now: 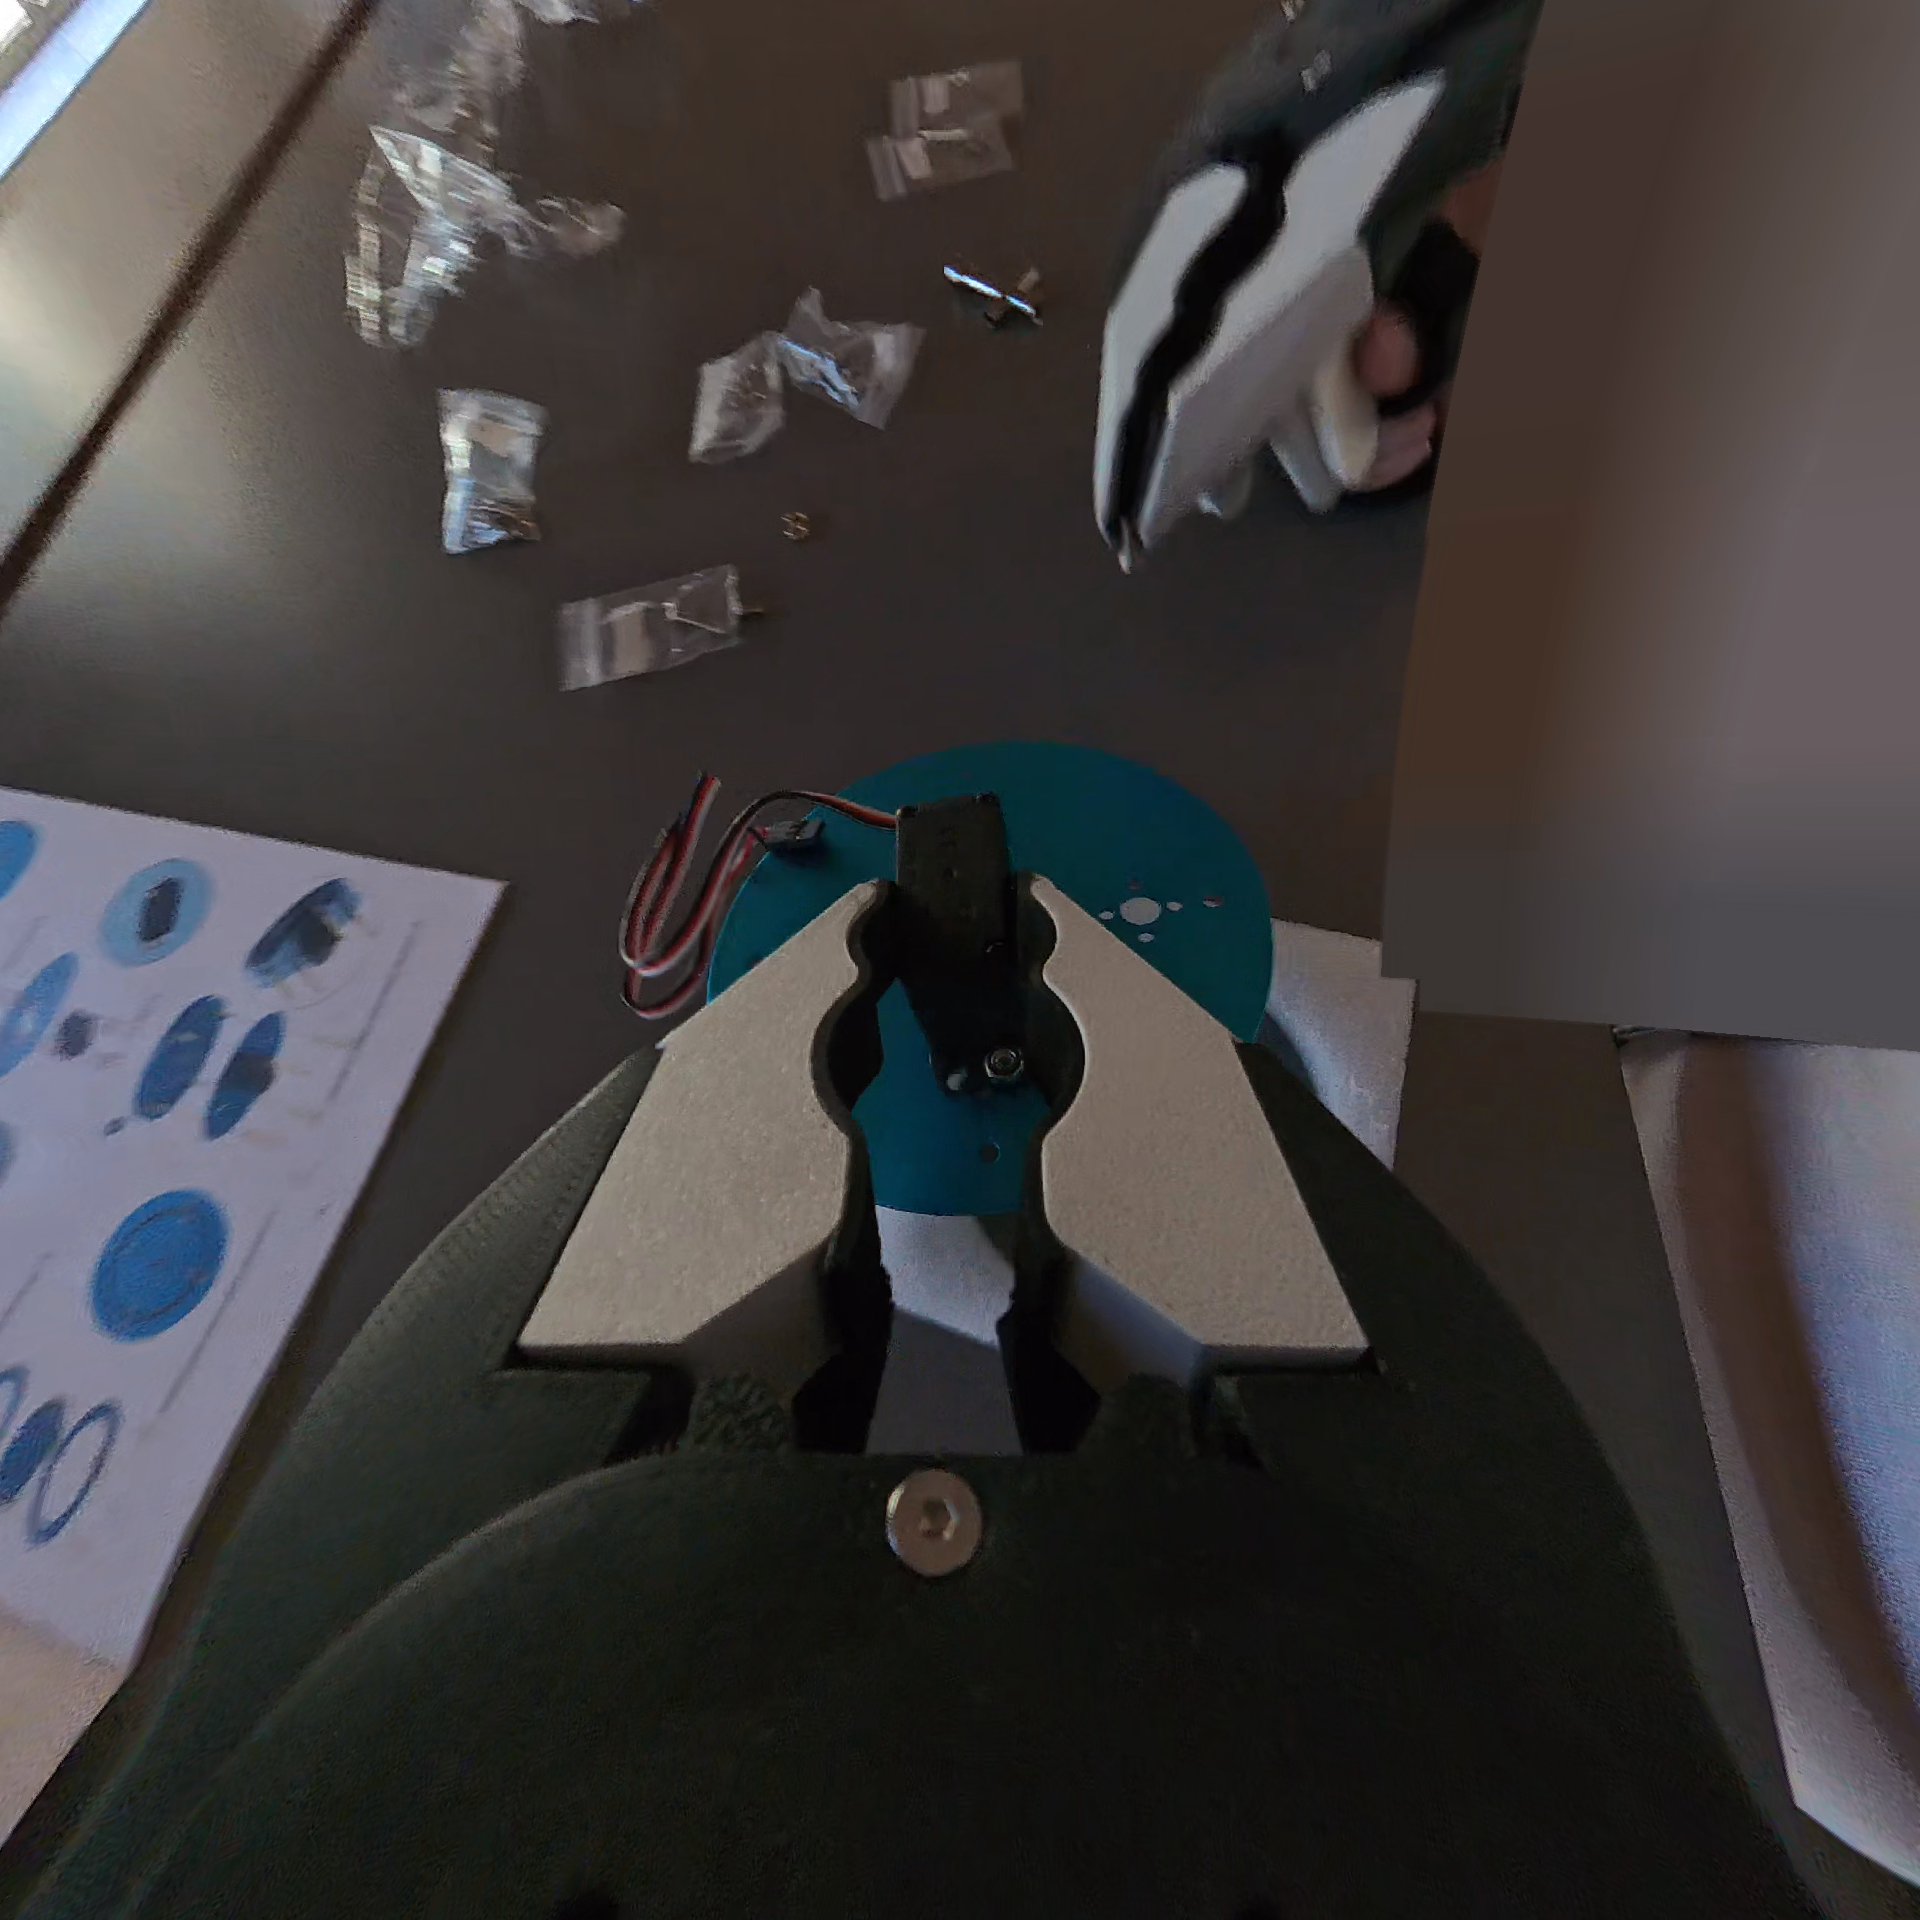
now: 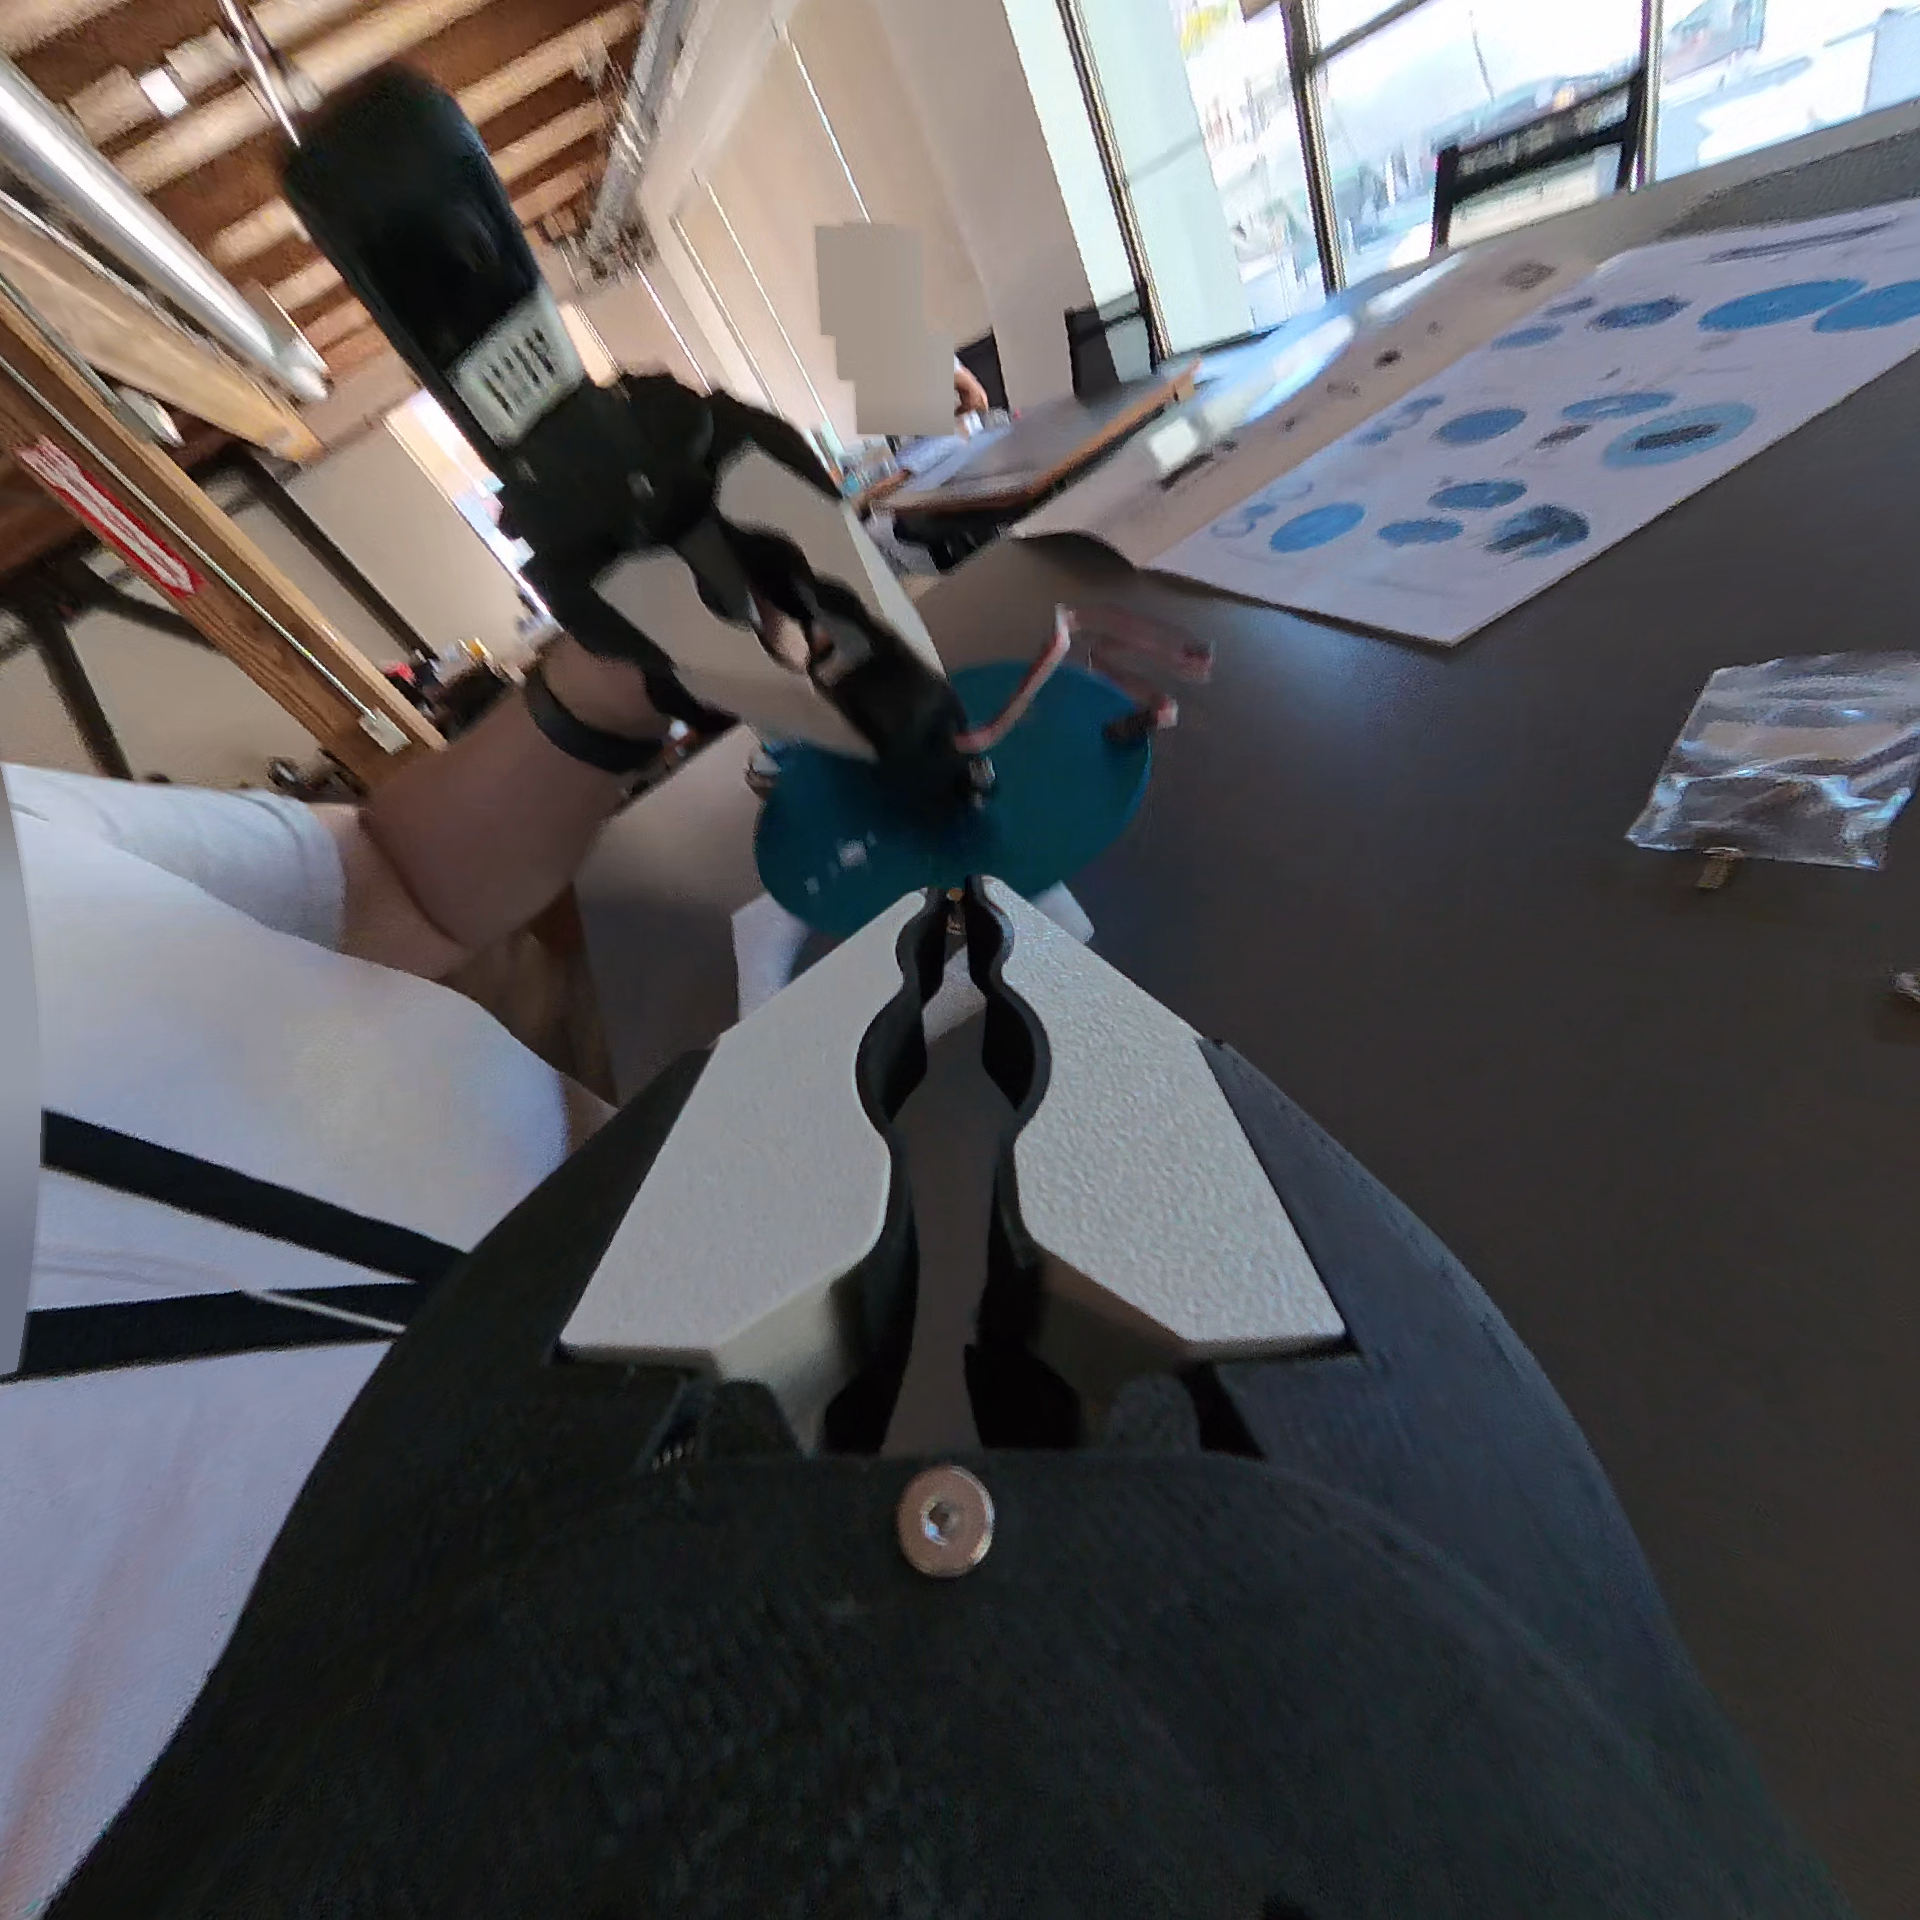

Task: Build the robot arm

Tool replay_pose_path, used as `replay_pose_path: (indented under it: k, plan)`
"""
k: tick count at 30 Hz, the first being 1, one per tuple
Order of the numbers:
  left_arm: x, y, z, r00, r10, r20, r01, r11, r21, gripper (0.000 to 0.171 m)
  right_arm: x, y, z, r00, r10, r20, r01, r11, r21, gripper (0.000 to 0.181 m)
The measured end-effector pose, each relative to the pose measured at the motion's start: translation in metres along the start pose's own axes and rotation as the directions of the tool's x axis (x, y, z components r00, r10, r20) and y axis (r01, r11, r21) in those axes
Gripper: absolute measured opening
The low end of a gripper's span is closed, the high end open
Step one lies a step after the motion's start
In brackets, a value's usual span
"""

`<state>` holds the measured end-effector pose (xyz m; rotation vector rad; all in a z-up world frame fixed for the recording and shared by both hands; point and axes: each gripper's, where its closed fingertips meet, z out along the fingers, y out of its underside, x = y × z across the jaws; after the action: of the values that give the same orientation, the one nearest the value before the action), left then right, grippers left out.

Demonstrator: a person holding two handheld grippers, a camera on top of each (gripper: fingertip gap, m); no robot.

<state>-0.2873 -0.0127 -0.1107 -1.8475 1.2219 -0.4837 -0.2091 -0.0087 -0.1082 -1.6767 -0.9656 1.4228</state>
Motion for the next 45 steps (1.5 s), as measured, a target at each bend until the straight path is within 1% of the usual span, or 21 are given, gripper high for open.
replay_pose_path:
  k: [4,7,11,14,18,25,38,41,45]
  plan:
    - [-0.019,-0.005,-0.035,0.994,-0.055,0.094,0.051,0.998,0.046,0.022,-0.006,0.017,0.037,0.995,-0.101,-0.01,0.098,0.984,-0.148,0.002]
    - [-0.026,-0.004,-0.053,0.984,-0.093,0.152,0.082,0.994,0.078,0.022,-0.004,0.027,0.057,0.987,-0.162,-0.008,0.155,0.956,-0.248,0.003]
    - [-0.025,-0.002,-0.064,0.974,-0.16,0.16,0.138,0.981,0.136,0.021,0.005,0.037,0.069,0.974,-0.227,-0.022,0.206,0.915,-0.347,0.003]
    - [-0.024,0.001,-0.069,0.97,-0.188,0.156,0.162,0.973,0.164,0.022,0.004,0.042,0.074,0.973,-0.231,-0.002,0.214,0.9,-0.379,0.003]
    - [-0.021,0.003,-0.072,0.97,-0.186,0.154,0.158,0.972,0.175,0.021,0.005,0.049,0.078,0.976,-0.216,0.007,0.198,0.881,-0.429,0.003]
    - [-0.018,-0.001,-0.073,0.974,-0.185,0.129,0.156,0.966,0.204,0.021,0.006,0.052,0.077,0.984,-0.18,0.008,0.164,0.878,-0.45,0.003]
    - [-0.021,0.002,-0.068,0.976,-0.193,0.1,0.17,0.964,0.203,0.021,0.005,0.052,0.076,0.981,-0.194,0.028,0.184,0.862,-0.473,0.003]
    - [-0.021,0.002,-0.069,0.976,-0.193,0.097,0.17,0.964,0.206,0.021,0.011,0.048,0.076,0.977,-0.211,0.004,0.189,0.865,-0.466,0.002]
    - [-0.024,0.002,-0.071,0.975,-0.199,0.101,0.174,0.961,0.215,0.021,0.012,0.047,0.078,0.984,-0.18,0.013,0.164,0.866,-0.473,0.003]
